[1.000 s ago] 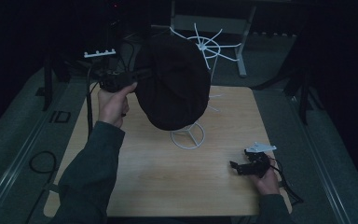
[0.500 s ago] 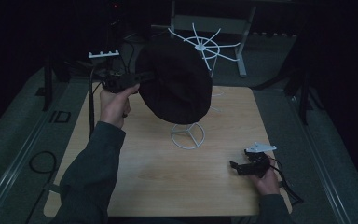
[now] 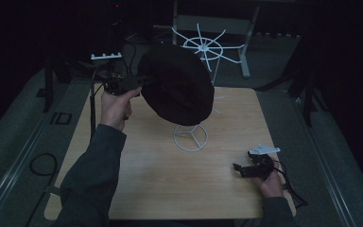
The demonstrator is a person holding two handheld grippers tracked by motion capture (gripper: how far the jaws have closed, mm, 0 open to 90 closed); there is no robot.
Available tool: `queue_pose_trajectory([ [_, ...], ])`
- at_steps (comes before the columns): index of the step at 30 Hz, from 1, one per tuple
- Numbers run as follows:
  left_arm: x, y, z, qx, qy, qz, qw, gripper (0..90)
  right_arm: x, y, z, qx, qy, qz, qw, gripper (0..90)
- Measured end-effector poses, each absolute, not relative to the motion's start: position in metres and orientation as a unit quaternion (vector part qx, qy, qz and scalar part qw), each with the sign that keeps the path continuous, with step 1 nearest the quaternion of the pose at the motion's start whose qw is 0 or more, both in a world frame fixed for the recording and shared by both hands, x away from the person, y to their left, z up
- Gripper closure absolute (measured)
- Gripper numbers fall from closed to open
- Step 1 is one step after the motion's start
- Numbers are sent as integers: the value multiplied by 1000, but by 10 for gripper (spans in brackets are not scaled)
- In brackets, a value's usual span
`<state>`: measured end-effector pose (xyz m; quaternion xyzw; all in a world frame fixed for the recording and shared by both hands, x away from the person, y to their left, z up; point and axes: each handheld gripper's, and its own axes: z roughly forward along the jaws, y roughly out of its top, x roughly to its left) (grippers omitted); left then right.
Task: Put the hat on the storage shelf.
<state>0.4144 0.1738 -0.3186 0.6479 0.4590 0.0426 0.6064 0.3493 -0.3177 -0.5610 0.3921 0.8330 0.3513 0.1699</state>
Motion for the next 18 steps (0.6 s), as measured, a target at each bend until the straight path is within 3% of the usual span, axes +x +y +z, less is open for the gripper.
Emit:
queue_pose_trajectory([
  [8, 414, 179, -325, 643, 468, 42, 605, 388, 349, -318, -561, 392, 833, 351, 170, 115],
  [18, 407, 186, -324, 649, 471, 68, 593, 375, 349, -318, -561, 393, 833, 351, 169, 116],
])
